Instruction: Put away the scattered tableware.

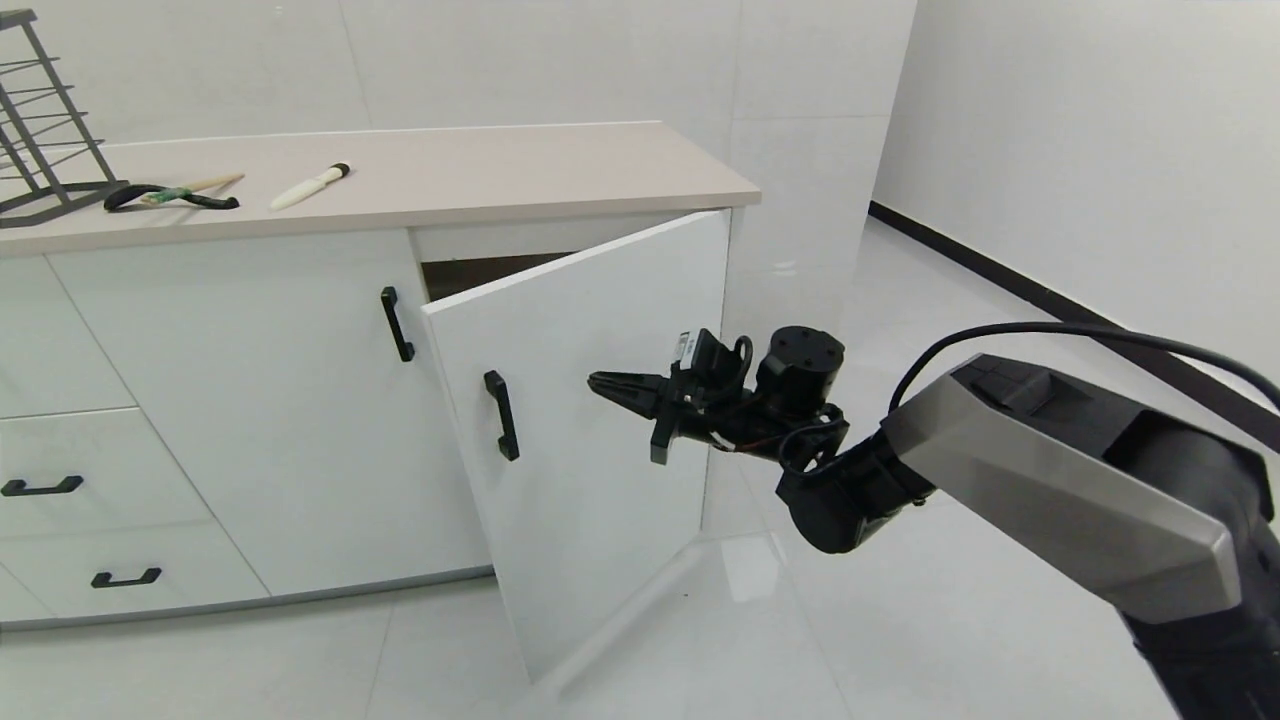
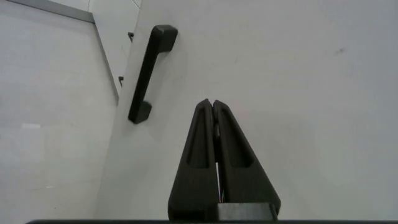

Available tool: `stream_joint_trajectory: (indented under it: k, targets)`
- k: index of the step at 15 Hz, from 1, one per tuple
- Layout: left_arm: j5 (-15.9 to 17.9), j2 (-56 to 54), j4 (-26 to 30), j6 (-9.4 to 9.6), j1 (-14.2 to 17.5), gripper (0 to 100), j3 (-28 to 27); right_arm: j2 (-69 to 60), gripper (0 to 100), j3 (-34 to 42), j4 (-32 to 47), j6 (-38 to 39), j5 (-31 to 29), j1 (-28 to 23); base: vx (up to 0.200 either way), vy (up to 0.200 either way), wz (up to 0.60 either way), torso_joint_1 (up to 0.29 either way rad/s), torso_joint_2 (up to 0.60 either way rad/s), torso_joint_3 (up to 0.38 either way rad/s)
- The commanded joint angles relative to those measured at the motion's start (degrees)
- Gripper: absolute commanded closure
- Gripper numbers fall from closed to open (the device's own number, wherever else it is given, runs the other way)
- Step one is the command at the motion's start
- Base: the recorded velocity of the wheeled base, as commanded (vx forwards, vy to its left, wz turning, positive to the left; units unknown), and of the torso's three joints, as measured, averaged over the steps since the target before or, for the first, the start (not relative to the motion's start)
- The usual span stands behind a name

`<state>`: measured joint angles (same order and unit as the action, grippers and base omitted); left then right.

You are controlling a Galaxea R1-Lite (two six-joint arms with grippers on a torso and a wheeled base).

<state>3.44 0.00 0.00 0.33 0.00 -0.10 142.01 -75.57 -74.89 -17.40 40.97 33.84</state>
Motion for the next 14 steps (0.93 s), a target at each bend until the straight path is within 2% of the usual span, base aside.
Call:
stream_joint_trajectory:
  k: [1, 4, 7, 9, 13, 14]
  targets:
    - [-0.01, 0.0, 0.0, -0.07, 0.0, 0, 0.01, -7.36, 100, 12.38, -3.42, 2.1, 0.07, -1.5, 0.0, 0.0, 0.0, 0.0, 0.0, 0.0]
    - [-0.01, 0.0, 0.0, 0.02, 0.0, 0, 0.01, -23.97, 100, 37.95, -5.45, 2.28, -0.02, -3.08, 0.0, 0.0, 0.0, 0.0, 0.0, 0.0]
    - [-0.01, 0.0, 0.0, 0.02, 0.0, 0, 0.01, -41.02, 100, 55.44, -4.83, 2.37, -0.02, -6.86, 0.0, 0.0, 0.0, 0.0, 0.0, 0.0]
    - [-0.01, 0.0, -0.09, 0.02, -0.09, 0, 0.01, -52.18, 100, 65.81, -4.83, 2.19, -0.02, -12.22, 0.0, 0.0, 0.0, 0.0, 0.0, 0.0]
    - [-0.1, 0.0, -0.09, 0.02, 0.0, 0, 0.01, -68.8, 100, 74.51, -2.37, 2.19, 0.16, -21.45, 0.0, 0.0, 0.0, 0.0, 0.0, 0.0]
    - [-0.1, 0.0, -0.09, 0.02, 0.0, 0, 0.01, -71.52, 100, 75.57, -0.87, 2.1, 0.25, -22.33, 0.0, 0.0, 0.0, 0.0, 0.0, 0.0]
